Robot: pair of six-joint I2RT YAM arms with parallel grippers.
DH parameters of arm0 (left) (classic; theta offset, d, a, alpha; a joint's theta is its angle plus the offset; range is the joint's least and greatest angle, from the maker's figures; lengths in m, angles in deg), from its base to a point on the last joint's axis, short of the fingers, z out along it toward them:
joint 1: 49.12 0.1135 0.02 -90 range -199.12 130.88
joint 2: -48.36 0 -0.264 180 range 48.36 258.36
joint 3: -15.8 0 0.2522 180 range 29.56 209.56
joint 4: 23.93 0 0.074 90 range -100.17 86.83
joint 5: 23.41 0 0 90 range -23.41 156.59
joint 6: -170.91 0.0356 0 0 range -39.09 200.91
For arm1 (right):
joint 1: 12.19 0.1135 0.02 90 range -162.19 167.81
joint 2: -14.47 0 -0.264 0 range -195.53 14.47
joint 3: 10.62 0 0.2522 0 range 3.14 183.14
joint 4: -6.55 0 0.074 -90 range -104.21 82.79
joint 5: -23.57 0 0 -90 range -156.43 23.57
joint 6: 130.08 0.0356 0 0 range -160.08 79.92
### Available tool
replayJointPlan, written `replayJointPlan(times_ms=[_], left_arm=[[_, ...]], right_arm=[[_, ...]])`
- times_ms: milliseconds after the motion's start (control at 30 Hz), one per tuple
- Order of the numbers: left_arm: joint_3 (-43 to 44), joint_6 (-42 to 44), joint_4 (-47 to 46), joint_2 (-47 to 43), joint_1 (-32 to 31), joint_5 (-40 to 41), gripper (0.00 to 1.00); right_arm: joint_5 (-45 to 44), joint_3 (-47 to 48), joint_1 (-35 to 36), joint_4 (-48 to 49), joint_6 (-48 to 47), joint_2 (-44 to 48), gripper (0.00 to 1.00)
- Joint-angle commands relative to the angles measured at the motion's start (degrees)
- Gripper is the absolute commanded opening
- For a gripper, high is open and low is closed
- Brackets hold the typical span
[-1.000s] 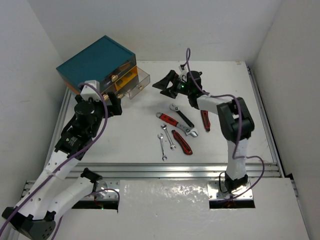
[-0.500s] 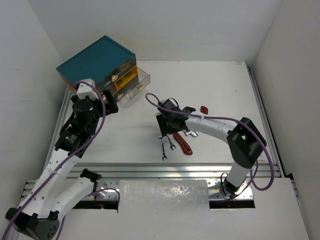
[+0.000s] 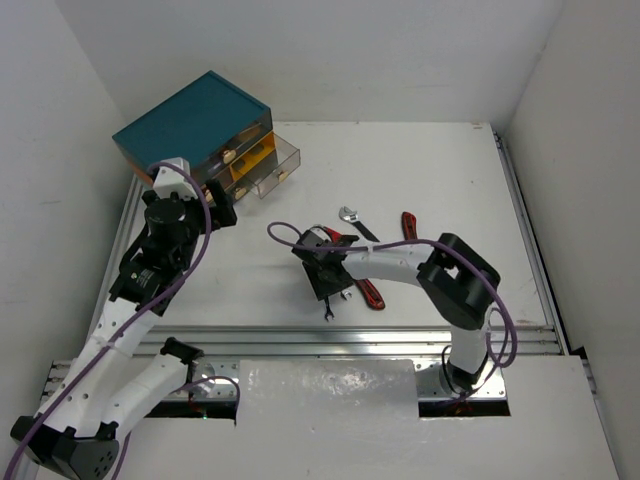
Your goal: Sort the tools into containers
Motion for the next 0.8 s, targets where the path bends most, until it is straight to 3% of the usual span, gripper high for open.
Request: replayJointPlan(times_ms=[0,133,267,367,567,767], left_arm=[[1.04,-0.21,-1.91,-1.53,0.6,-0.94,1.0],[0.87,-0.12,-1.99,-1.97,0.6,-1.29,1.0],[0.78,0.05,-2.08,-2.68,0.6,-1.29,1.0],[0.78,0.23,-1.99,-3.2,0.6,-1.29,1.0],[0.52,0.49,-2.26,-3.82,0.6,-1.03,1.0],[0.43,0.49,-2.34,-3.73,0.6,-0.76,1.0]], right_arm=[[-2.72,2.6,0.71,-0.04,2.31,-1.72,0.47],[-1.66,4.53,0.72,-0.39,2.4,-5.41,0.42],[-1.23,6.12,0.71,-2.67,3.1,-9.88,0.22],[0.17,5.25,0.71,-2.07,3.54,-10.69,0.19],[2.55,4.8,0.71,-0.57,1.88,-8.23,0.08],[2.92,1.99,0.71,6.63,-2.61,1.43,0.06]])
